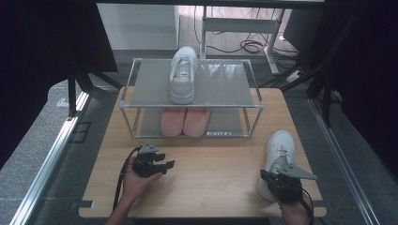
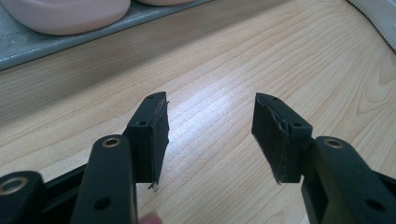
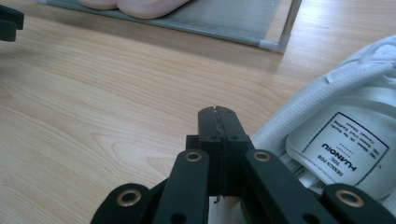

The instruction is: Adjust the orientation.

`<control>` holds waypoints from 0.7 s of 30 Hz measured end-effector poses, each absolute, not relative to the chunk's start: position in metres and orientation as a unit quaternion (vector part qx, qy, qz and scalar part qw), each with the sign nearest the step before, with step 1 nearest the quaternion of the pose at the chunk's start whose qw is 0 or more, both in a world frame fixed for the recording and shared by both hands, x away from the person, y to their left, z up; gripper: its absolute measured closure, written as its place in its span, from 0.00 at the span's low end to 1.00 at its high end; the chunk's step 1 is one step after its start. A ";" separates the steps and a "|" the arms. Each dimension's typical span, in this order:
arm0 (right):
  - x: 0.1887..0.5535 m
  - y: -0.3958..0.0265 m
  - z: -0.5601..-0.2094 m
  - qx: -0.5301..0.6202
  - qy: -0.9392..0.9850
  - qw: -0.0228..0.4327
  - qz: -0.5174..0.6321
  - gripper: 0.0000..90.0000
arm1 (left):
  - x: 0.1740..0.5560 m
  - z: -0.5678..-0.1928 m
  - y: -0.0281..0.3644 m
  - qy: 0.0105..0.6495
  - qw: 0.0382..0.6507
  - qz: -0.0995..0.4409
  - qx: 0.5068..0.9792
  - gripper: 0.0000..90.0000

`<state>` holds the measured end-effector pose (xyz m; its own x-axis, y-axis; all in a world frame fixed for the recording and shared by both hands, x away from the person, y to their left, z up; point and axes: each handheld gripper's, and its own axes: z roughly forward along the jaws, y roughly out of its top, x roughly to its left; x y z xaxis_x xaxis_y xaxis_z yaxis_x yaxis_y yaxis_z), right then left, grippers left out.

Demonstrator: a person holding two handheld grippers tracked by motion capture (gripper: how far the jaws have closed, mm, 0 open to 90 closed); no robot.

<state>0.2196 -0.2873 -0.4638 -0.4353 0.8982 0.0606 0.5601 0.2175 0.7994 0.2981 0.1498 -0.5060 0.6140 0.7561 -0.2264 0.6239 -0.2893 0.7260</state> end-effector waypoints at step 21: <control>0.208 -0.323 -0.465 0.517 0.729 0.213 0.395 1.00 | 0.298 -0.506 0.150 0.432 0.409 0.080 0.800 0.52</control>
<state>0.2079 -0.3235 -0.4649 -0.3749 0.9219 0.0975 0.5861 0.1542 0.7954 0.2985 0.1498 -0.5064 0.6135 0.7565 -0.2265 0.6261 -0.2912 0.7234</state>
